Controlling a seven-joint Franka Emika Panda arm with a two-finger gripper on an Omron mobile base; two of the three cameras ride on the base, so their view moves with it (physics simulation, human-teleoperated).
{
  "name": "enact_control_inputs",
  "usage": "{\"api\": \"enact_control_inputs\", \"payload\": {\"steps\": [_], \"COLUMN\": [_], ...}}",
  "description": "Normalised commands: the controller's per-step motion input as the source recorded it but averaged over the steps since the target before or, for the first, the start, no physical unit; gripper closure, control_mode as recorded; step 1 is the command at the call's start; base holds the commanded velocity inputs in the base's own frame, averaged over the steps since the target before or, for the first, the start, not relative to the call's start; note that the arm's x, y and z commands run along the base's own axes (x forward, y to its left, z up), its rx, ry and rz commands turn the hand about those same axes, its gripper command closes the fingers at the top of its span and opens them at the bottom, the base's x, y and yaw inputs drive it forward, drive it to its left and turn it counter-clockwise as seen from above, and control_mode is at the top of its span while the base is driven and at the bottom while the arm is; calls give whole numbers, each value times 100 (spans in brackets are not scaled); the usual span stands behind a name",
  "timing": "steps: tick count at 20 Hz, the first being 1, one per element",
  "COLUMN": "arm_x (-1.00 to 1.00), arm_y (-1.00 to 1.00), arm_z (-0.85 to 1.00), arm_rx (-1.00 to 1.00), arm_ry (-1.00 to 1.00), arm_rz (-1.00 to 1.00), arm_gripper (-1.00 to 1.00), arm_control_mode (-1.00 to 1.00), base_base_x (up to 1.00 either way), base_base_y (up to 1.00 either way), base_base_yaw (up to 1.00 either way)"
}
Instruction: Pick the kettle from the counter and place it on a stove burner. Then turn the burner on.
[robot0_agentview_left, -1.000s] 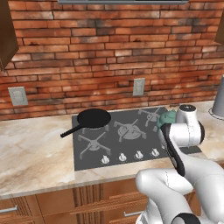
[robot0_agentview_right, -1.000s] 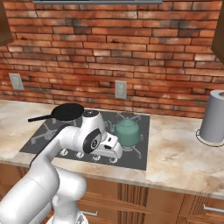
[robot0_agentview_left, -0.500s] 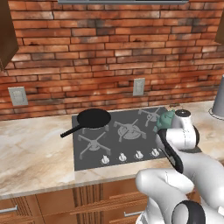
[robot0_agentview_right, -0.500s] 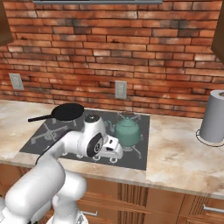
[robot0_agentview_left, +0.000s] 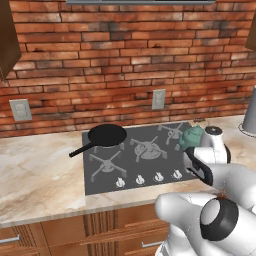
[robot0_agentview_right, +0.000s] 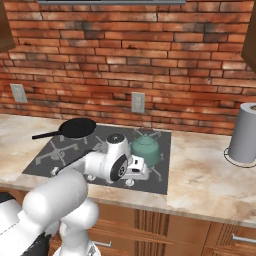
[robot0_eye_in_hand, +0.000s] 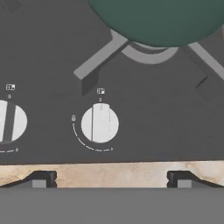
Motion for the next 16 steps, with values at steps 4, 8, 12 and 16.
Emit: {"api": "enact_control_inputs", "payload": {"steps": [4,8,12,16], "arm_x": [0,0,0,3], "arm_y": [0,0,0,0], "arm_z": [0,-7,-11,-12], "arm_rx": [0,1,3,4], "arm_ry": [0,0,0,-3], "arm_rz": [0,0,0,0], "arm_gripper": [-100,-100,-100,-100], "arm_control_mode": [-100,-100,-100,-100], "base_base_x": [0,0,0,0], "base_base_y": [0,0,0,0], "base_base_yaw": [0,0,0,0]}}
